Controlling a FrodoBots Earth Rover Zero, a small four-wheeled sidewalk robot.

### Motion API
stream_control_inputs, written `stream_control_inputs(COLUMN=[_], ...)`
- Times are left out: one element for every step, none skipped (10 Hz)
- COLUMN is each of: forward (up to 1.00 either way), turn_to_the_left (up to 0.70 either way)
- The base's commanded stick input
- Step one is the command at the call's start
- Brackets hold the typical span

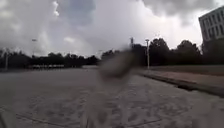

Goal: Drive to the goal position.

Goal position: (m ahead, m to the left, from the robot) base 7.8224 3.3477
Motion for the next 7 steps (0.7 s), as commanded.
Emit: stream_control_inputs(forward=[0.7,0.7,0.7,0.7,0.7,0.7,0.7], turn_to_the_left=[0.03,0.03,0.03,0.03,0.03,0.03,0.03])
